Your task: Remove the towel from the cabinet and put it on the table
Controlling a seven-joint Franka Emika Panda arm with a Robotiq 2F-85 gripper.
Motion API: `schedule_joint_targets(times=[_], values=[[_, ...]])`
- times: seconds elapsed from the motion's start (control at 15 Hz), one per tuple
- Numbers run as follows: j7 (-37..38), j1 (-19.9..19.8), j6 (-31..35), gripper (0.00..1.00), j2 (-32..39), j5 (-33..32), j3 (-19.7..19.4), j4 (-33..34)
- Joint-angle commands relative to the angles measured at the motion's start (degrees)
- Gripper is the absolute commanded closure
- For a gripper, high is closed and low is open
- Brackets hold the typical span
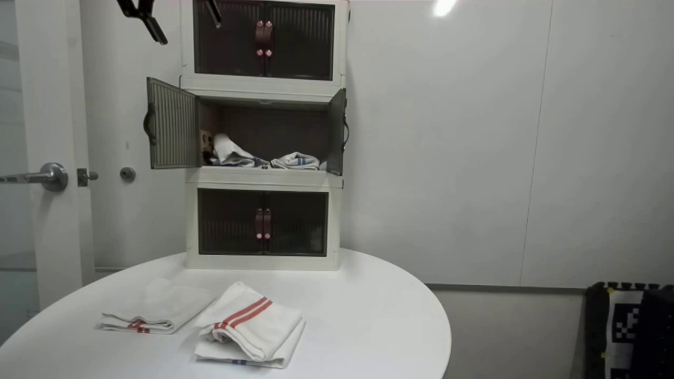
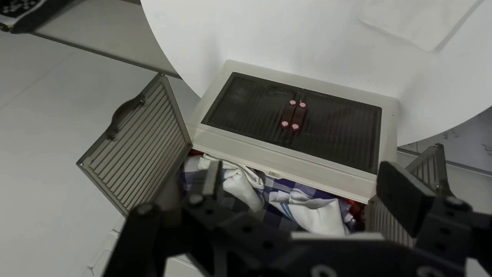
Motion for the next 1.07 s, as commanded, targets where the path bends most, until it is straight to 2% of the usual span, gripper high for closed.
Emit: schedule_joint_targets(times=[0.0, 0.07, 0.2, 0.33, 0.4, 0.53, 1.0], values=[[-9.99, 4.1, 12.15, 0.0, 3.09, 6.17, -11.03, -4.35], [-13.69, 6.31, 13.68, 0.0, 3.79, 8.83, -14.63, -4.88], [-22.8, 13.28, 13.78, 0.0, 6.06, 15.66, -23.36, -3.56], [-29.14, 19.15, 9.44, 0.0, 6.67, 22.57, -30.48, -1.14], [-25.14, 12.57, 11.75, 0.0, 5.71, 19.33, -23.84, -3.94], [-29.03, 16.22, 11.13, 0.0, 6.71, 22.76, -28.11, -2.81], [-29.23, 17.07, 10.55, 0.0, 6.86, 23.19, -28.52, -2.21]])
